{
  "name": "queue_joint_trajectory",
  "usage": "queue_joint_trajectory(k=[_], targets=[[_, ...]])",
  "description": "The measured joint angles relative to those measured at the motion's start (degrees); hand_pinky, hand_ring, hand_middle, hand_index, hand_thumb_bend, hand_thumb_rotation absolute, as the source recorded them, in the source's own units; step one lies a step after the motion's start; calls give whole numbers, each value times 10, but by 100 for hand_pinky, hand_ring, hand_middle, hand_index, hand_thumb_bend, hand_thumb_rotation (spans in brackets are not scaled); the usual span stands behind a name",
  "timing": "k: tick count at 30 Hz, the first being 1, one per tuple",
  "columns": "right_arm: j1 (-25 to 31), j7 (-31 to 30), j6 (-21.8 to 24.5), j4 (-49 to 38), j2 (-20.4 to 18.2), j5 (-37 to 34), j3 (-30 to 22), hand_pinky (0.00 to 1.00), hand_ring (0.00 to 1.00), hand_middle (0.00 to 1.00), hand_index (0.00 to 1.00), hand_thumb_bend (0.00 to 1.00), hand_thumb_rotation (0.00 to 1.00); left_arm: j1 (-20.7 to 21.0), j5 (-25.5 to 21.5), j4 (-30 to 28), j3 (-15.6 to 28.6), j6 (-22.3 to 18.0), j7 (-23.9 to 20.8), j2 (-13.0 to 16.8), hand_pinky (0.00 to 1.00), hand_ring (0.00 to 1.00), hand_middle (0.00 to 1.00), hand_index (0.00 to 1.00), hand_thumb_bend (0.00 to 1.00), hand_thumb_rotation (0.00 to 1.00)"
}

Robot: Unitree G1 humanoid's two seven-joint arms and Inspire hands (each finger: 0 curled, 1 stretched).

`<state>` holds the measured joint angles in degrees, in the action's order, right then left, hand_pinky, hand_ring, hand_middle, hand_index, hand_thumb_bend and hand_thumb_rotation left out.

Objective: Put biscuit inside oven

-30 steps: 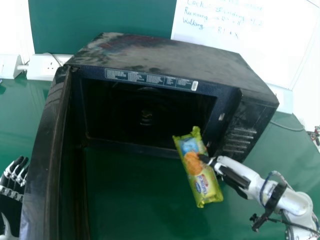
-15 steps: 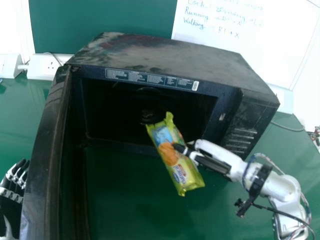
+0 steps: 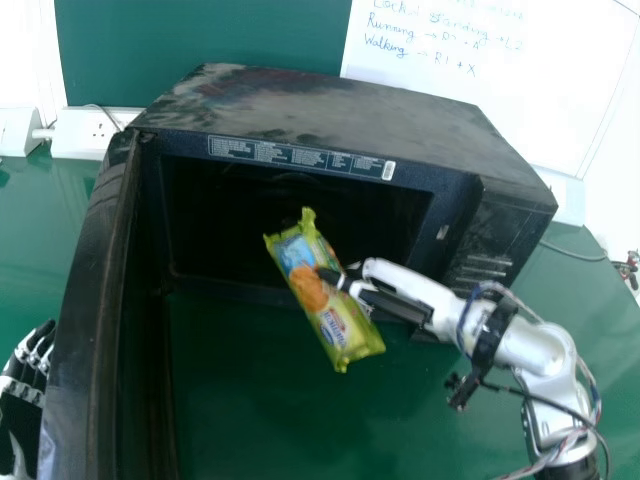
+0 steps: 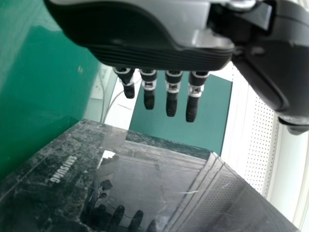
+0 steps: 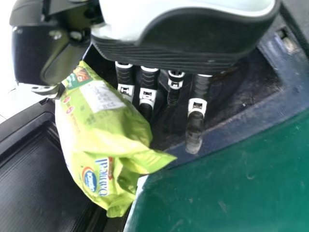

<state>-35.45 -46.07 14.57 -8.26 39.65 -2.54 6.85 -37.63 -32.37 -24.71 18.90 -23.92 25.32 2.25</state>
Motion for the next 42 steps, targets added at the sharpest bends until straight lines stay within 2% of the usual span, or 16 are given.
queue_joint_trajectory(k=[7, 10, 14, 17, 19, 23, 25, 29, 32, 36, 40, 42], targets=[[-41, 5, -23, 59, -27, 41, 22, 25, 45, 49, 55, 50, 0, 0, 2, 2, 0, -11, 11, 0, 78, 86, 88, 89, 82, 100], [-63, 12, -41, 91, -37, 63, 28, 25, 43, 52, 55, 49, 0, 0, 2, 3, 0, -13, 14, -1, 83, 88, 89, 90, 81, 100], [-97, 16, -46, 138, -54, 77, 31, 25, 45, 49, 55, 50, 0, -2, -4, 3, -1, -14, 17, -1, 94, 93, 92, 92, 83, 100], [-121, 20, -48, 177, -68, 90, 38, 25, 43, 52, 55, 50, 0, -2, 2, 3, -2, -17, 17, -2, 96, 94, 93, 91, 83, 100], [-138, 25, -54, 207, -77, 100, 41, 25, 45, 50, 56, 50, 0, -2, 6, 3, -2, -22, 17, -3, 96, 95, 93, 92, 79, 100], [-166, 33, -91, 267, -88, 112, 46, 25, 43, 52, 55, 49, 0, -2, 8, 5, -2, -28, 19, -6, 91, 93, 93, 91, 72, 100], [-184, 34, -111, 305, -94, 114, 46, 25, 43, 53, 55, 49, 0, -2, 8, 5, -3, -28, 19, -7, 89, 92, 93, 91, 72, 100], [-218, 42, -119, 382, -113, 117, 46, 24, 45, 49, 56, 50, 0, -1, -3, 8, -4, -28, 30, -7, 81, 87, 88, 91, 73, 99], [-238, 43, -126, 430, -126, 119, 46, 25, 43, 52, 55, 50, 0, -1, -2, 8, -4, -28, 28, -8, 85, 89, 91, 93, 75, 98], [-265, 46, -138, 486, -138, 120, 44, 25, 43, 53, 56, 50, 0, -1, -4, 9, -4, -30, 34, -7, 79, 84, 88, 92, 75, 95], [-278, 55, -151, 520, -148, 120, 42, 24, 44, 51, 56, 50, 0, -2, 0, 10, -4, -30, 31, -8, 69, 75, 80, 86, 72, 95], [-285, 58, -158, 536, -151, 122, 42, 24, 45, 49, 57, 50, 0, -2, 3, 10, -4, -30, 29, -8, 69, 75, 79, 85, 71, 95]])
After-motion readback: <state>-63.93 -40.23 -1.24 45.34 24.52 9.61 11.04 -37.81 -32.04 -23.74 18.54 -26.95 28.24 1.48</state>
